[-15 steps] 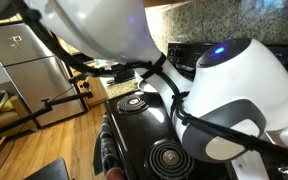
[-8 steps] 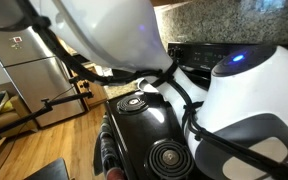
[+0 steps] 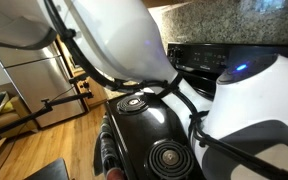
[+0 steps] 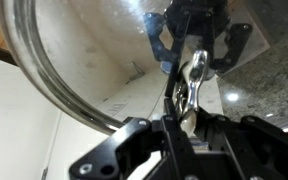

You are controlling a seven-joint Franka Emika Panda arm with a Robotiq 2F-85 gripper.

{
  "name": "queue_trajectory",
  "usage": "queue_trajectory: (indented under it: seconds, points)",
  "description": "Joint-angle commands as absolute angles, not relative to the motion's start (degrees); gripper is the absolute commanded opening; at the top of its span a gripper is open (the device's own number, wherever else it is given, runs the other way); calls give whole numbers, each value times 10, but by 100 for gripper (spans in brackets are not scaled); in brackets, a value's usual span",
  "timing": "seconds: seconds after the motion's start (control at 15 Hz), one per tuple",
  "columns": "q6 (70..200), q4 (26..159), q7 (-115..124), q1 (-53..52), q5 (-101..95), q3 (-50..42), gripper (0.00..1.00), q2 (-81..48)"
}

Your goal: Uncover the pan and put the lid on the counter to the right

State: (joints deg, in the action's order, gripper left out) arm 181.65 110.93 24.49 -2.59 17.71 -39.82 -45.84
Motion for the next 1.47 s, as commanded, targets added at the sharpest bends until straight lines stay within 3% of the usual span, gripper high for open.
queue_trajectory:
  seconds: [0.0,1.4]
  points:
    - [1787,1074,267,-37,188,-412,4,-485]
    - [1701,966,318,-26,171,-399,4,-590]
